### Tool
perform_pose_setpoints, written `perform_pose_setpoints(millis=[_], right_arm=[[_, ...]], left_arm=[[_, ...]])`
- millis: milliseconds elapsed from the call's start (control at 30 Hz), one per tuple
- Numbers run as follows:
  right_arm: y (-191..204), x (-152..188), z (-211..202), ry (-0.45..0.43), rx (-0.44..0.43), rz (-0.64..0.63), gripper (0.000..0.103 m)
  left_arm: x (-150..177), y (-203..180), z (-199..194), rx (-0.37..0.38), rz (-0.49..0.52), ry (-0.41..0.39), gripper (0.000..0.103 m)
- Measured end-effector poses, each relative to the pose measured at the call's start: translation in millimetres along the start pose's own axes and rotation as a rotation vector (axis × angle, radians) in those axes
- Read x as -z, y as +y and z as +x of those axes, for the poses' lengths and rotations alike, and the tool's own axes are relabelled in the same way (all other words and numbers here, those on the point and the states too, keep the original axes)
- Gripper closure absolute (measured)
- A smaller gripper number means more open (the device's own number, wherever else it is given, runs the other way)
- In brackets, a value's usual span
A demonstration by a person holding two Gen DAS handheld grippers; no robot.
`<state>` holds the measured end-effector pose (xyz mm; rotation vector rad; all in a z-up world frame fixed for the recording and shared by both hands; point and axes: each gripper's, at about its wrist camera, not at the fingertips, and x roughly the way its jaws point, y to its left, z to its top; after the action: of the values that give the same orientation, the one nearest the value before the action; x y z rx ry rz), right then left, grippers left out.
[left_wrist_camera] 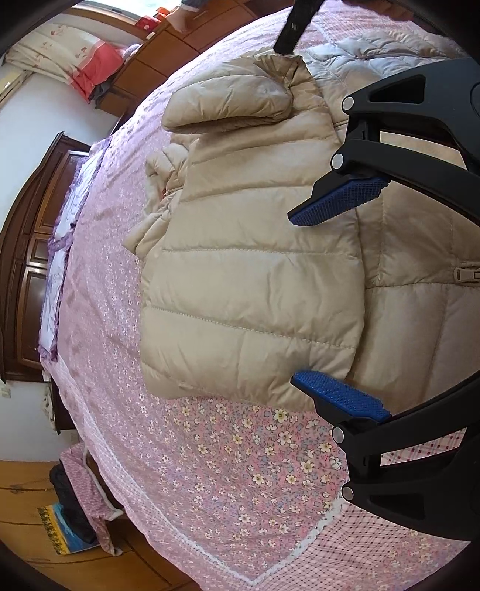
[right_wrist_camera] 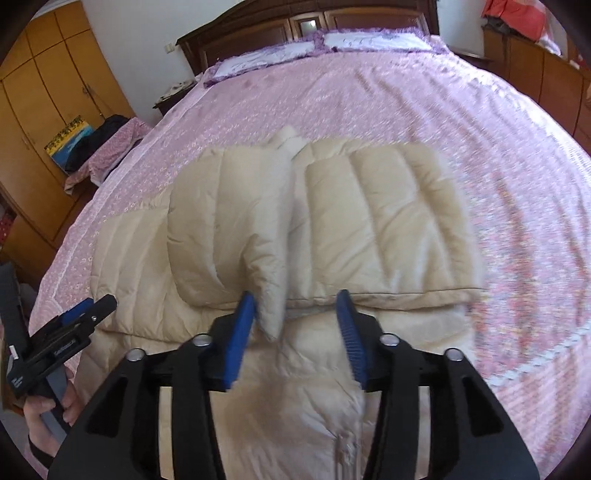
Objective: Fold large clothes
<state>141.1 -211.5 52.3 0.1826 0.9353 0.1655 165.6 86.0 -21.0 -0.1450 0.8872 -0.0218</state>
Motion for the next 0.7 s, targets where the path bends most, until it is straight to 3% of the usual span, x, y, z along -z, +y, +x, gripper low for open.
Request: perform_pose_setpoints(millis=[233, 500, 667, 700], right_arm=[[36, -6, -20, -0.049, -0.027, -0.073, 0.030], [75, -22, 18, -0.033, -0.024, -0.103, 0.029], [81, -25, 55, 0.010, 0.054, -0.118, 0.029], [78, -24, 60, 0.017, 0.067, -0.121, 0.034]], left_arm=[[1, -2, 1, -0.002, -0.006, 0.000, 0.023], [1, -2, 2, -0.004, -0.003, 0.000, 0.023], [2, -2, 1, -0.006, 0.005, -0.006, 0.023], [3, -2, 1, -0.008, 0.008, -0.007, 0.023]])
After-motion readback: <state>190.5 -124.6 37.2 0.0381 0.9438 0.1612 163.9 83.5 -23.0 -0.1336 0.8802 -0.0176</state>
